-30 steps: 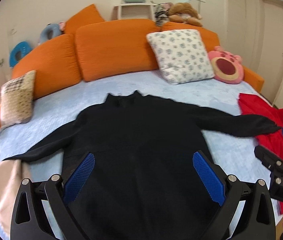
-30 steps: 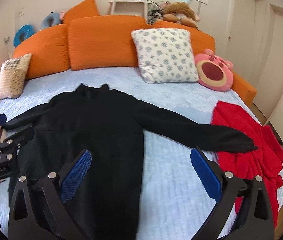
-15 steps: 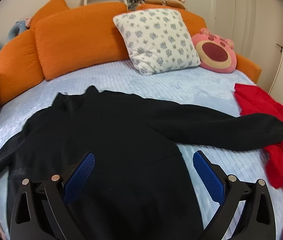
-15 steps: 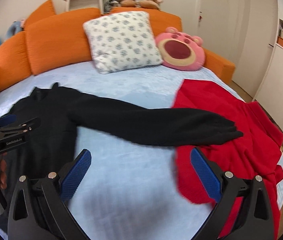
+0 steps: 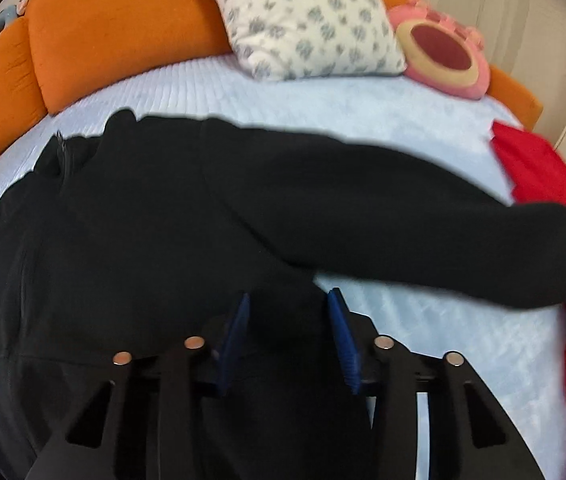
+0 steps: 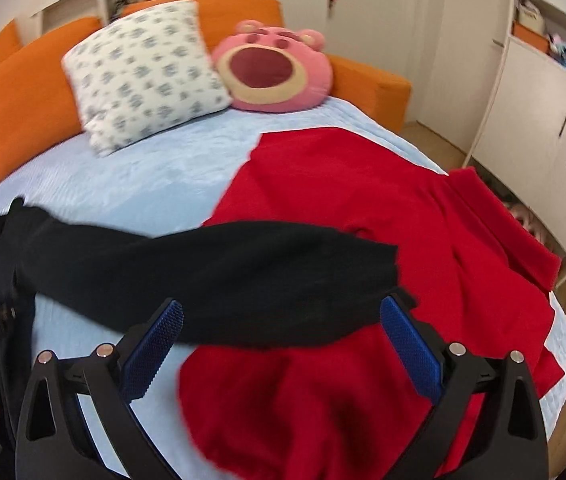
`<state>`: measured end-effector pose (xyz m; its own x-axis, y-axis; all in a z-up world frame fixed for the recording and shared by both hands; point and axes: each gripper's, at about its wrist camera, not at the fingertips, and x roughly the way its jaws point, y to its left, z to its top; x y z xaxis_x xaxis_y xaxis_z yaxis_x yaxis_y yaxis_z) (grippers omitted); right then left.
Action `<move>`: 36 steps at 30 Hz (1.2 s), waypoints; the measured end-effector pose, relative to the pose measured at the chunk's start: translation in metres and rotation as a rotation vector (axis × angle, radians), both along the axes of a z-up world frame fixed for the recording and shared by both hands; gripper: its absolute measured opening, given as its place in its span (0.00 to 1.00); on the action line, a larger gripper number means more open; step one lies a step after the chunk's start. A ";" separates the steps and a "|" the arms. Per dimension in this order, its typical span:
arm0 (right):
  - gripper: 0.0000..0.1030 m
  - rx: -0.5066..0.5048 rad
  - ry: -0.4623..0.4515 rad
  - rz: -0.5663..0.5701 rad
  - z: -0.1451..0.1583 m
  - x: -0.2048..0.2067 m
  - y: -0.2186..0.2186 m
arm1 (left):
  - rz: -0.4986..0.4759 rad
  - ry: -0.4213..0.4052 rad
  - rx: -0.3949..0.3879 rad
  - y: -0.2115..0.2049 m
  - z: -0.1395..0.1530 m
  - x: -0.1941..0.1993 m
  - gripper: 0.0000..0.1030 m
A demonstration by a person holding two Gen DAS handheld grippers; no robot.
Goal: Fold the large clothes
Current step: 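Move the right gripper to the black sleeve cuff and grasp it, then lift the sleeve cuff with the right gripper and lay it across the jacket body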
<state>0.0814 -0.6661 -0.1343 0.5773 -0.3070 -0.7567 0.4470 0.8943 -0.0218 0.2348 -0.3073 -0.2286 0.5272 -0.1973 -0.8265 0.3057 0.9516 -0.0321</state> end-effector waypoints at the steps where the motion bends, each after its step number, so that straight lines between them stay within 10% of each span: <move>1: 0.95 0.004 0.000 -0.014 0.001 0.001 -0.009 | 0.003 -0.008 -0.003 0.000 -0.005 0.000 0.42; 14: 0.84 0.334 0.191 -0.090 -0.042 0.035 -0.089 | 0.008 -0.037 0.017 -0.001 -0.008 -0.007 0.49; 20: 0.52 0.309 0.193 -0.102 -0.052 0.039 -0.084 | 0.002 -0.041 0.025 -0.002 -0.009 -0.005 0.50; 24: 0.13 0.255 0.170 -0.058 -0.036 0.040 -0.068 | 0.003 -0.056 0.016 -0.001 -0.009 -0.007 0.47; 36: 0.10 0.182 0.022 0.163 0.079 0.089 0.045 | -0.034 -0.048 -0.018 0.005 -0.008 -0.007 0.45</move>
